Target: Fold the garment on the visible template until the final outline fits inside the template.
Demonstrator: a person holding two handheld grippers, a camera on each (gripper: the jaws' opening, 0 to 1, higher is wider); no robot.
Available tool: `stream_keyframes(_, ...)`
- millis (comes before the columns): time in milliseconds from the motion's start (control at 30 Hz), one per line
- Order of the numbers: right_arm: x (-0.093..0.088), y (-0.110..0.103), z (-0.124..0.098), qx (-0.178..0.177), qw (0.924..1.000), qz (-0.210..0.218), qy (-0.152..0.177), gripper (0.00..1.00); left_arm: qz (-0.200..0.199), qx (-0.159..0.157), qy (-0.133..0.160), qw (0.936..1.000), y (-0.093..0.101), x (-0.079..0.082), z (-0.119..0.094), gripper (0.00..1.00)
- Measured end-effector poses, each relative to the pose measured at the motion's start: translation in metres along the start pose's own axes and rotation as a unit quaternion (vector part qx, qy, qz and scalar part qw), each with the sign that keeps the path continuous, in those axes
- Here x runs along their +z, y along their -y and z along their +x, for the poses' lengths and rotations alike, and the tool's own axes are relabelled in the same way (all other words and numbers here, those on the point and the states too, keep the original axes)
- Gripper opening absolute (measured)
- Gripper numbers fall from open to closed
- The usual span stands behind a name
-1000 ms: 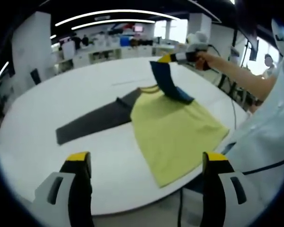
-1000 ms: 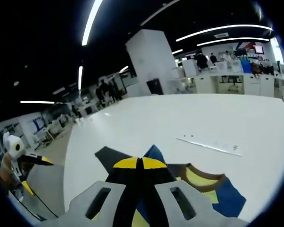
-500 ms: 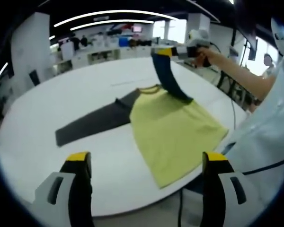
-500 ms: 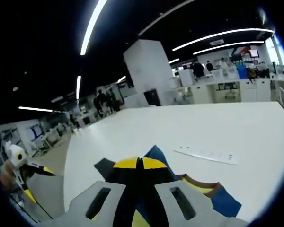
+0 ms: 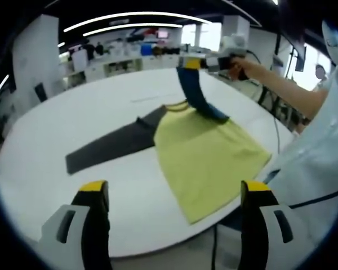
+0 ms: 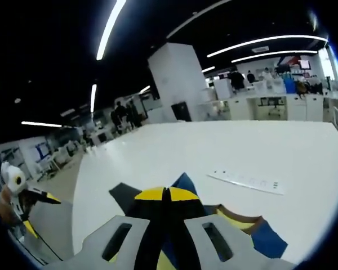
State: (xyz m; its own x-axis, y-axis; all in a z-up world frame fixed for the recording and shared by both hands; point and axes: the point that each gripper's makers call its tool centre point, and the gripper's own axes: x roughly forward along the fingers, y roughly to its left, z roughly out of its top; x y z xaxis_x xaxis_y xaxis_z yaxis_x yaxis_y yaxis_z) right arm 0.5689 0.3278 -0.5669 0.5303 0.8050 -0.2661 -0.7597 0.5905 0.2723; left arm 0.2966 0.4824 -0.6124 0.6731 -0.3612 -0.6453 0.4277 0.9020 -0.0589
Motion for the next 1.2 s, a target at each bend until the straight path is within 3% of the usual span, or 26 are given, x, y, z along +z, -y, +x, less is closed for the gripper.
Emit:
stream_keyframes(500, -0.036, -0.003, 0.024, 0.007, 0.9988, 0.003, -0.048, 0.01, -0.008, 0.001, -0.004, 1.0, -0.001, -0.005, -0.001, 0.93)
stream_keyframes(1200, -0.089, -0.009, 0.037, 0.013, 0.9939, 0.01, -0.109, 0.02, -0.011, 0.0, -0.01, 0.9999, -0.001, -0.007, 0.0, 0.92)
